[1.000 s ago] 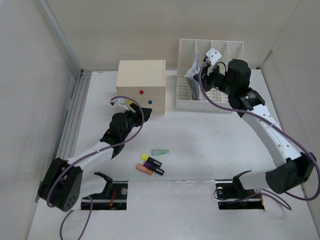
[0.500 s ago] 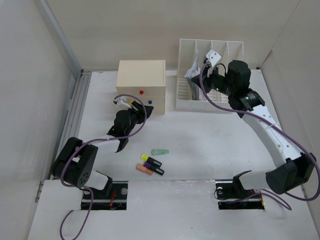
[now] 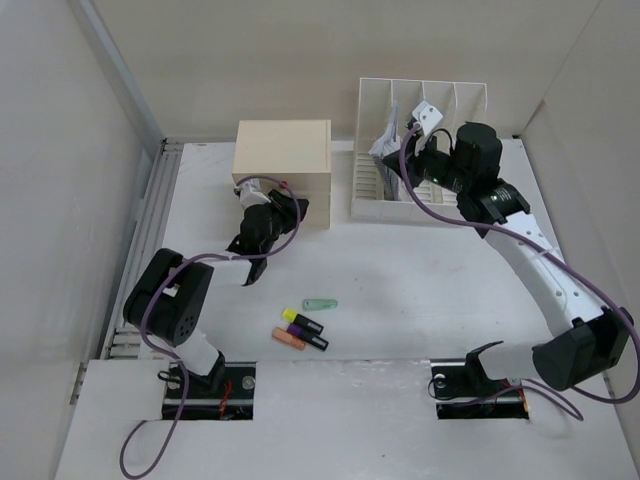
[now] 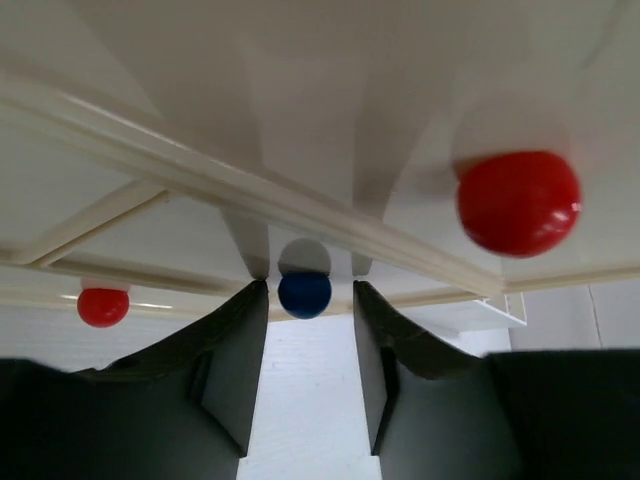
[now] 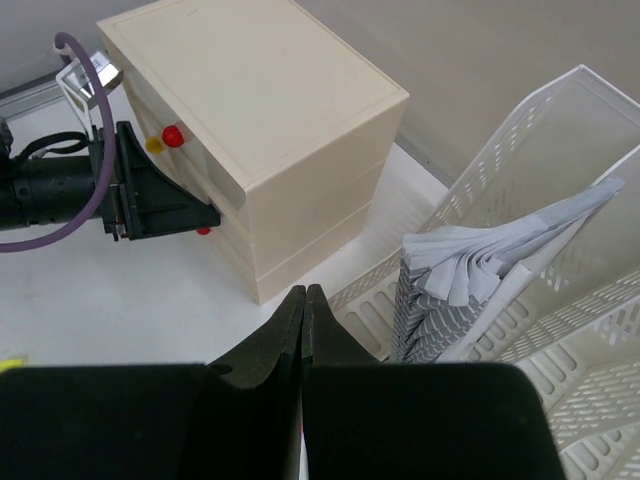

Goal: Organize the desk

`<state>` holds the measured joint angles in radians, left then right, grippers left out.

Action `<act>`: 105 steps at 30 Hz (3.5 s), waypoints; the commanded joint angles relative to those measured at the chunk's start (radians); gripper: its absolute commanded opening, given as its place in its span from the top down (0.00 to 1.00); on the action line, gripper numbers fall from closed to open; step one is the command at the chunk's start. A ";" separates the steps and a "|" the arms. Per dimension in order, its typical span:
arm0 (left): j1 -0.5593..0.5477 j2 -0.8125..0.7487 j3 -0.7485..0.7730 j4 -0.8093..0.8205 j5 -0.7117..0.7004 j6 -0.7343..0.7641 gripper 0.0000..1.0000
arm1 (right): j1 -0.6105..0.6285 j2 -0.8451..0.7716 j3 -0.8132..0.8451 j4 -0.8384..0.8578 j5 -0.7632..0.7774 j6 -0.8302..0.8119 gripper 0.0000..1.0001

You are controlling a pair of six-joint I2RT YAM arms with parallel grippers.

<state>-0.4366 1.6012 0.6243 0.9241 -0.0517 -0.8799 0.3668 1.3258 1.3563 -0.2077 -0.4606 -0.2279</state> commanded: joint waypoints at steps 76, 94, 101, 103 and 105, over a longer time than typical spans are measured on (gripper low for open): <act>-0.283 -1.207 0.098 -0.884 -0.280 0.846 0.13 | 0.653 0.585 0.032 -0.466 0.034 -0.626 0.53; -0.283 -1.236 0.089 -0.884 -0.289 0.846 0.12 | 0.666 0.638 0.014 -0.348 0.195 -0.510 0.50; -0.283 -1.245 0.089 -0.884 -0.289 0.846 0.12 | 0.666 0.668 0.014 -0.366 0.158 -0.510 0.53; -0.283 -1.245 0.089 -0.884 -0.289 0.846 0.12 | 0.666 0.679 0.023 -0.375 0.158 -0.510 0.58; -0.283 -1.245 0.089 -0.884 -0.289 0.846 0.12 | 0.666 0.679 0.023 -0.375 0.158 -0.501 0.78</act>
<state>-0.7128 0.3679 0.7128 0.0025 -0.3305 -0.0486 1.0245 1.9720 1.3663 -0.5911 -0.3004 -0.7403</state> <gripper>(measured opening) 0.876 0.256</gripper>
